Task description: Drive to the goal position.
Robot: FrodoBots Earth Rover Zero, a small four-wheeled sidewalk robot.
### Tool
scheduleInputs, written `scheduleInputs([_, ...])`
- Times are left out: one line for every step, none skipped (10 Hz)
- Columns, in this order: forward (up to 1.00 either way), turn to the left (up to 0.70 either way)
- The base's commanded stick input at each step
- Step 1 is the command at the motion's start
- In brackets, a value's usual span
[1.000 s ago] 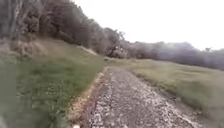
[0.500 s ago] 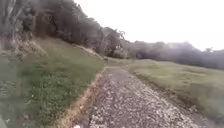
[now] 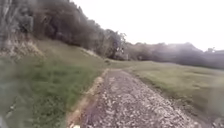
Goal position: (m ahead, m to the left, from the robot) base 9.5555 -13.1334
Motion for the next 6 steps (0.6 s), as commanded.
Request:
scheduleInputs([0.70,0.00])
scheduleInputs([0.70,0.00])
scheduleInputs([0.70,0.00])
scheduleInputs([0.70,0.00])
scheduleInputs([0.70,0.00])
scheduleInputs([0.70,0.00])
